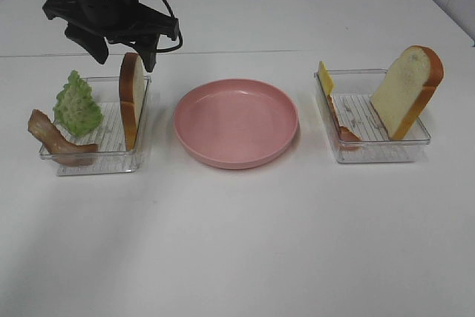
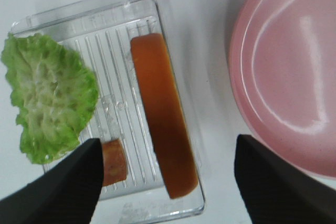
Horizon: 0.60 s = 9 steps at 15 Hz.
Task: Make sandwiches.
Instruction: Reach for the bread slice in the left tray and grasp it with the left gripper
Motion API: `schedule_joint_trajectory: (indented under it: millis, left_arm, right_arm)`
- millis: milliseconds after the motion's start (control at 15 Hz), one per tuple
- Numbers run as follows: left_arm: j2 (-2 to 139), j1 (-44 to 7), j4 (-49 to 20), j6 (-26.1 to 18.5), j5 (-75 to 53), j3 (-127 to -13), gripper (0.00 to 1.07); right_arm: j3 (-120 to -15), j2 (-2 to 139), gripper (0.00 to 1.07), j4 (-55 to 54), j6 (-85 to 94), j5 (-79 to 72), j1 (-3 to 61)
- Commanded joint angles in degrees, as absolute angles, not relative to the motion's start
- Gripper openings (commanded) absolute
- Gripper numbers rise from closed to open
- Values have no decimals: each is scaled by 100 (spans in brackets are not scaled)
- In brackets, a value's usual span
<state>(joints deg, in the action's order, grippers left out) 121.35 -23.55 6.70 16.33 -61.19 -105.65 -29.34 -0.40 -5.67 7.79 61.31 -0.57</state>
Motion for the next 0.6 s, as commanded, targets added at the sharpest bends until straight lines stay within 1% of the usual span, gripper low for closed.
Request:
schedule_joint_trajectory:
  millis: [67,400,533,600]
  left_arm:
    - [12284,-2378,619,1696,-5867,-10594,68]
    - [12468,-2378,619,1696,-5581,-10594,67]
    - [12525,-2378,619,1696,-5615,-10594,63]
    - [12565,-2378,619,1696,-5632,-10594,57]
  right_arm:
    - [-2905,-120,76,-544,814,6091,-69]
    - [-2905,-120,76,-544,814,6091,-69]
    - [-2905,-120,76,-544,814,6091,-69]
    - [-2905,-120,76,-544,814,6091,-69]
